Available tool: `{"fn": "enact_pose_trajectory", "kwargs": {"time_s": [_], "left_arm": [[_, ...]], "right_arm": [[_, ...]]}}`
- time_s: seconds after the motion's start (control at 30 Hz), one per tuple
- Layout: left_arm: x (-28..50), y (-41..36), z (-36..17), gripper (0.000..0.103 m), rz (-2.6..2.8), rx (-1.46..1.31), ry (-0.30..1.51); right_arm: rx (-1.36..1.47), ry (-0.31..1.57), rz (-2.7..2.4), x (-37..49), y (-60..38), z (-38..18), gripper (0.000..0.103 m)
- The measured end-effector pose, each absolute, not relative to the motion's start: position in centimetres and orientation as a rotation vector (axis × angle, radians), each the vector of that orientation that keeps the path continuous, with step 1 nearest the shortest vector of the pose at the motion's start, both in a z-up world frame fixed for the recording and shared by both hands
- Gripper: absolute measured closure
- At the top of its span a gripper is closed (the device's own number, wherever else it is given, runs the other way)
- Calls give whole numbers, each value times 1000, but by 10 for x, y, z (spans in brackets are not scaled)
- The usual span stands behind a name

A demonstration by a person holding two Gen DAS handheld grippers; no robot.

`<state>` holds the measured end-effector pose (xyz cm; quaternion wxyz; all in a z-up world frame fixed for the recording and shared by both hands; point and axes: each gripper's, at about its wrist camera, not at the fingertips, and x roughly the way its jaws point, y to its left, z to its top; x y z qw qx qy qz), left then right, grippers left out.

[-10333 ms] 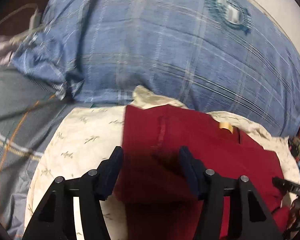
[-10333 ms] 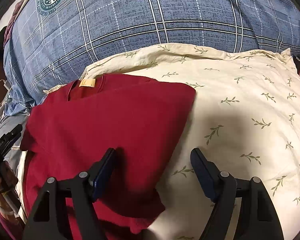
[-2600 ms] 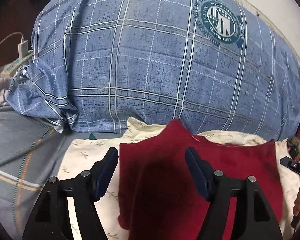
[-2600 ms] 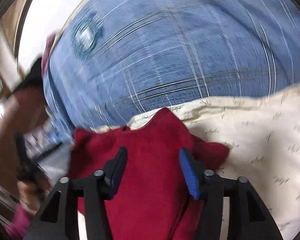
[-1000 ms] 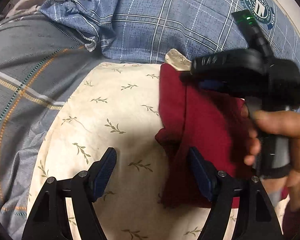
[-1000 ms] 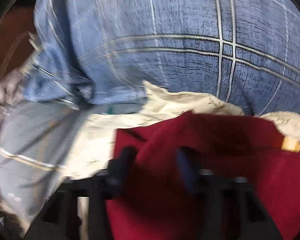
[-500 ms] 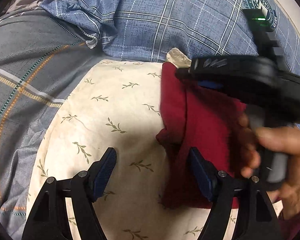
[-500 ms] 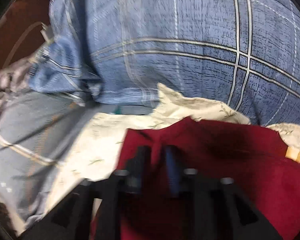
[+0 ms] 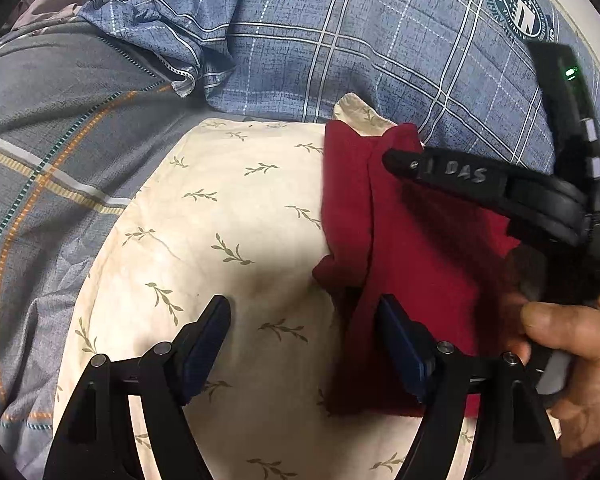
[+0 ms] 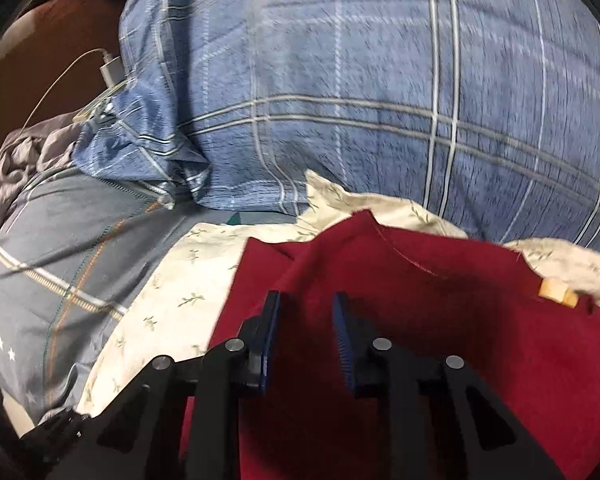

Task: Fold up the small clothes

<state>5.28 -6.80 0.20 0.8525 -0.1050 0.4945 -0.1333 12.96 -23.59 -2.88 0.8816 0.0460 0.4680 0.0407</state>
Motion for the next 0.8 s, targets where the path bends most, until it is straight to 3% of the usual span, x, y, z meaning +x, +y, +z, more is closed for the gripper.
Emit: {"fn": "enact_pose_trajectory", "kwargs": {"time_s": [0.5,0.57,0.63,0.8], "left_arm": [[55,-72,-2,24,-263,-200,1039],[54,-71,-2,24,-265,-201,1040],[53,-69,-1,24,-267,-207,1042],[52,-68,-1,24,-271,-209,1046]], "right_arm": [[298,955,119,132,-266,-47,73],[342,966,127,128,-269,-41,67],[385,946,151,117,-271,-32,54],[358,1016,149,124,-258,-35,40]]}}
